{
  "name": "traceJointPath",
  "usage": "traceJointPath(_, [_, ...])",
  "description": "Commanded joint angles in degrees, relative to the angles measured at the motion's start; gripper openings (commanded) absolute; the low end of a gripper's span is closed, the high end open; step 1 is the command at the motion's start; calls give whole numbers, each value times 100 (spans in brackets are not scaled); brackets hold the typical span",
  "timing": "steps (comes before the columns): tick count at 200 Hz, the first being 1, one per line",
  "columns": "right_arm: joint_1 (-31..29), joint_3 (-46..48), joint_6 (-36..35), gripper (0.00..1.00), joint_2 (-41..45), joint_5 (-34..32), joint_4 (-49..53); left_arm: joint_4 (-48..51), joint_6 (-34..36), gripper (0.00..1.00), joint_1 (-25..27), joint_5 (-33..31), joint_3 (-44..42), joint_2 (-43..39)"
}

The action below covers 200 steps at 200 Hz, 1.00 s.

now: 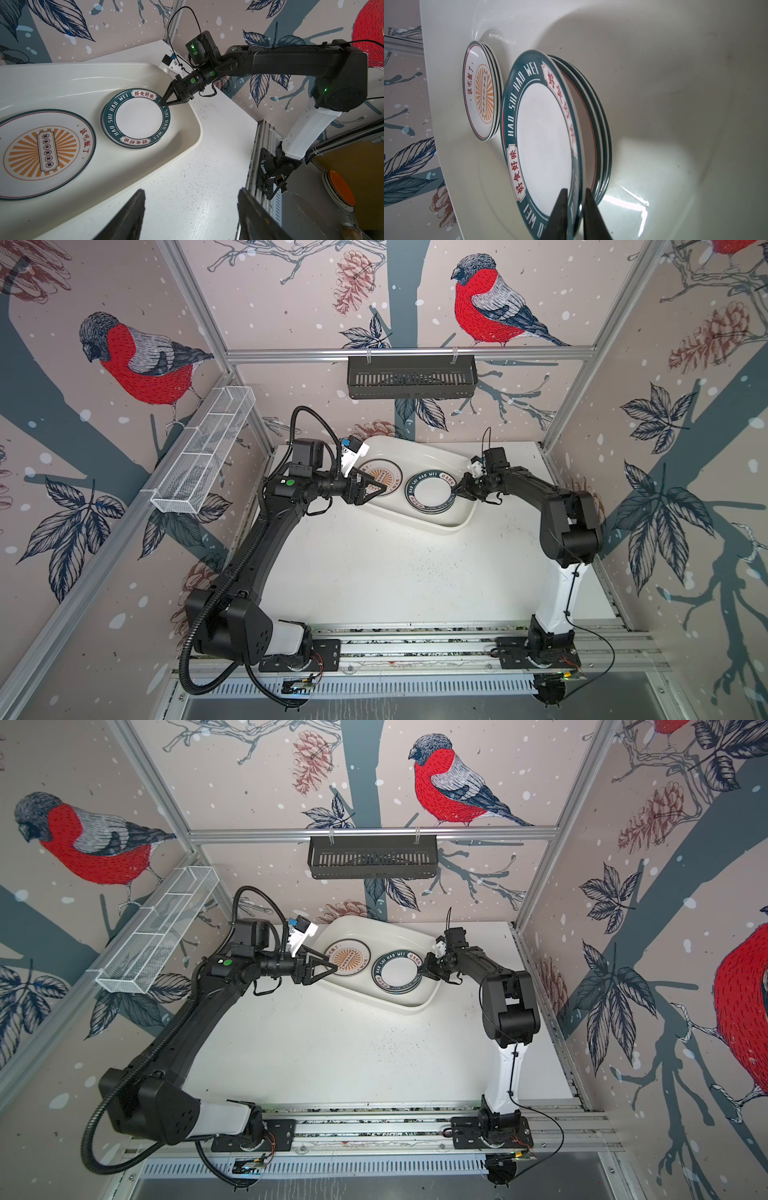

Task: Place the plates into the plastic bin on the countertop
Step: 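Lower the green-rimmed plate flat onto the plate stack with the right gripper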

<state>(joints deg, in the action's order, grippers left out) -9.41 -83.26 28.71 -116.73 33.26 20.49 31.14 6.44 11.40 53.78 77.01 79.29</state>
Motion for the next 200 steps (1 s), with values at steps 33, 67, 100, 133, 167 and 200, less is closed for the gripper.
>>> traceJointPath(33, [9,-76,-67,18,-60,-41,196,-20,77,70,-15,147,-12,-27])
traceJointPath(67, [1,-135,-101,19,-54,-107,287,-12,86,70,-15,155,-14,-18])
traceJointPath(100, [-8,-211,-139,20,-98,-154,400,-19,95,70,-12,168,-28,-19])
traceJointPath(133, [-17,-302,-195,21,-158,-223,531,-25,86,70,-15,223,-59,8])
traceJointPath(167, [-52,-422,-244,21,-210,-336,672,-41,77,70,-15,253,-83,43])
traceJointPath(200, [-87,-515,-273,21,-246,-442,763,-33,77,70,-17,273,-98,53])
